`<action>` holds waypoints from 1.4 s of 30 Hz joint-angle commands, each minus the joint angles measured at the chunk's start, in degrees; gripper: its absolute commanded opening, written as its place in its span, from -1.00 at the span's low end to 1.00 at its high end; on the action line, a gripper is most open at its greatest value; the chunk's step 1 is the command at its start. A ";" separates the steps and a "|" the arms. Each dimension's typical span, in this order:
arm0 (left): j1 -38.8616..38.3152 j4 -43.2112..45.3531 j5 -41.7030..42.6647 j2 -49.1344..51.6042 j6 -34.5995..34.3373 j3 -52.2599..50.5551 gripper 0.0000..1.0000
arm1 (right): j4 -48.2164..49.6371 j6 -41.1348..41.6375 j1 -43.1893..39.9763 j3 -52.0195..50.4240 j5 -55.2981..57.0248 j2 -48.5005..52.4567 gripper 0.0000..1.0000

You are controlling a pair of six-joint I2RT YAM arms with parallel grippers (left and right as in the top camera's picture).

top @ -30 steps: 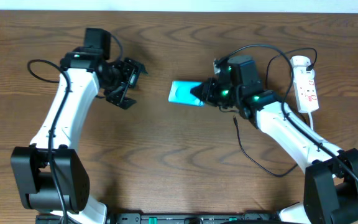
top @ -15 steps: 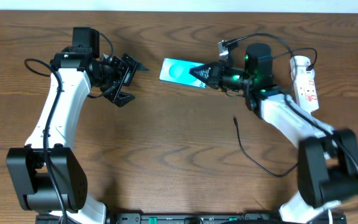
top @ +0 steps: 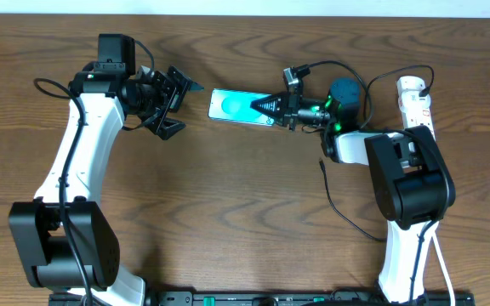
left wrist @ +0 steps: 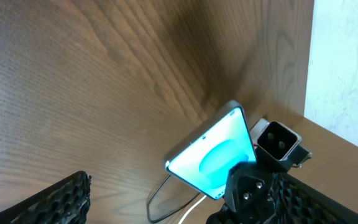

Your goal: Plug charger to phone and switch on socket

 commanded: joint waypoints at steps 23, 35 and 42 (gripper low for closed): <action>0.04 24.98 14.47 -0.09 6.73 -13.00 0.86 | 7.21 8.68 -1.68 0.81 -1.88 0.17 -0.98; 0.02 27.28 15.45 -0.09 6.75 -14.27 0.86 | 7.13 8.76 -2.19 0.81 2.34 0.17 -0.98; 0.02 30.05 15.45 -0.09 4.35 -14.27 0.86 | 6.08 10.71 -0.66 0.79 15.28 0.17 -0.98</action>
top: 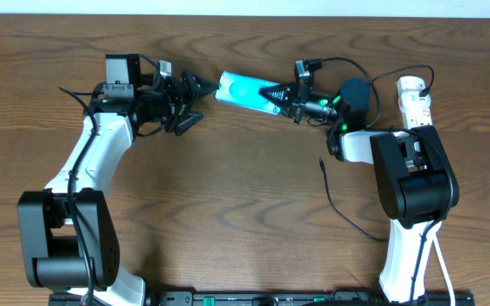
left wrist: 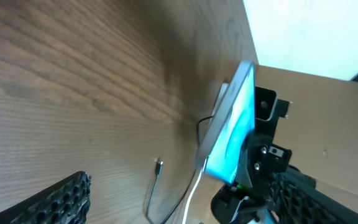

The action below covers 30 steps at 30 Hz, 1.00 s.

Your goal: Plug charger to phone and switch on socket

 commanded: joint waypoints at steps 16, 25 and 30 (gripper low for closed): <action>-4.96 9.40 -3.80 -0.09 -5.11 -0.17 0.86 | 1.62 6.45 6.10 0.79 15.50 0.17 -0.98; -5.03 11.76 -4.52 -0.09 -6.16 -0.26 0.86 | 5.05 10.21 6.60 0.79 15.78 0.17 -0.98; -5.03 15.78 -4.48 -0.09 -7.67 -0.26 0.86 | 5.11 11.32 8.02 0.79 17.57 0.17 -0.98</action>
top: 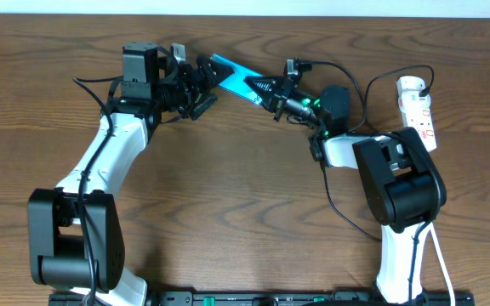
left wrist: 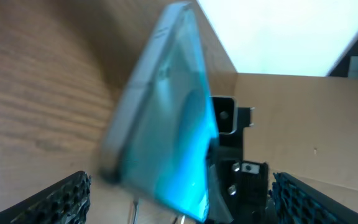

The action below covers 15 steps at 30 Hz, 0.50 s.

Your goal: Plug charger to phone and switch on socket

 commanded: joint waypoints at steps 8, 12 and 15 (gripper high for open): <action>0.13 7.34 -1.57 -0.09 -5.55 -0.31 0.86 | 4.85 4.22 2.01 0.79 6.54 0.17 -0.98; 0.13 8.15 -3.80 -0.09 -7.19 -0.42 0.86 | 5.11 4.68 2.01 0.79 7.02 0.17 -0.98; -0.04 12.15 -4.44 -0.09 -9.46 -1.55 0.86 | 5.11 4.68 2.01 0.79 7.50 0.17 -0.98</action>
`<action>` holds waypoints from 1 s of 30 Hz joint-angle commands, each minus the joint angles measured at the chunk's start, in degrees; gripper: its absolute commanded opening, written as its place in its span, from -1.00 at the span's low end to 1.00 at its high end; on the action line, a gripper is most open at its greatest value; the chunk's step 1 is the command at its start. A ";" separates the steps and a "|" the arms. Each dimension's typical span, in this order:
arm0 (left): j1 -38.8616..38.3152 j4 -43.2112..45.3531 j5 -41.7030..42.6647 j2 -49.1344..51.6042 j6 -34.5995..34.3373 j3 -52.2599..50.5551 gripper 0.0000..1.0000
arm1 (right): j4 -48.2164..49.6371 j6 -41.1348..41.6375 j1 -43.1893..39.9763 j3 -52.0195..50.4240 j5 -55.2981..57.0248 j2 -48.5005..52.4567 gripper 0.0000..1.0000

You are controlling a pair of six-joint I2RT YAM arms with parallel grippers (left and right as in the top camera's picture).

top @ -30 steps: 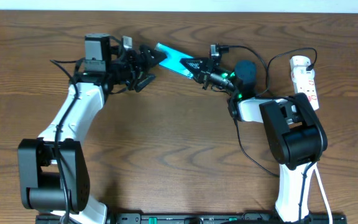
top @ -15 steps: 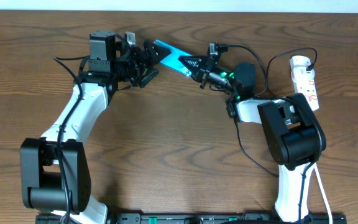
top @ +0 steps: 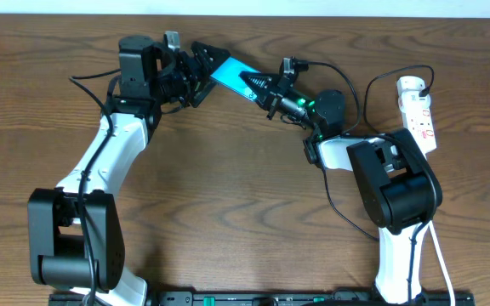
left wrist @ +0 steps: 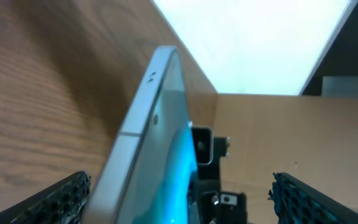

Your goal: Plug charger to phone and switch on socket

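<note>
The phone (top: 230, 74), its screen lit cyan, is held off the table near the back edge, tilted on its side. My right gripper (top: 259, 86) is shut on its right end. My left gripper (top: 210, 72) is open, one finger on each side of the phone's left end. In the left wrist view the phone (left wrist: 146, 127) stands edge-on between the open fingers, nearer the left finger (left wrist: 58, 198), with black parts of the right gripper behind it. A thin black cable (top: 337, 206) lies on the table by the right arm. The white socket strip (top: 417, 104) lies at the far right.
The wooden table (top: 228, 195) runs up to a pale wall at the back edge, close behind the phone. Both arm bases stand at the front edge. A black wire loops above the right wrist towards the socket strip.
The phone, in my right gripper, has moved a little further left and back. My left gripper has come closer, and the phone now reaches deeper between its open fingers.
The phone first lay near the table's middle back with my right gripper on its right end and my left gripper open to its left. Then it was off the table and tilted on edge. It has since moved left and back, and now stands between the left fingers.
</note>
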 commanded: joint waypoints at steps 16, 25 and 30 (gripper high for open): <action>-2.71 21.27 -6.86 0.28 -10.43 -7.91 0.86 | 1.49 2.01 0.17 0.90 4.57 0.17 -0.98; -2.86 21.27 -7.28 0.28 -12.63 -7.91 0.83 | 1.44 1.14 0.52 0.90 4.26 0.17 -0.98; -2.86 22.91 -7.69 0.28 -15.21 -7.91 0.40 | 0.90 0.22 0.50 0.90 4.26 0.17 -0.98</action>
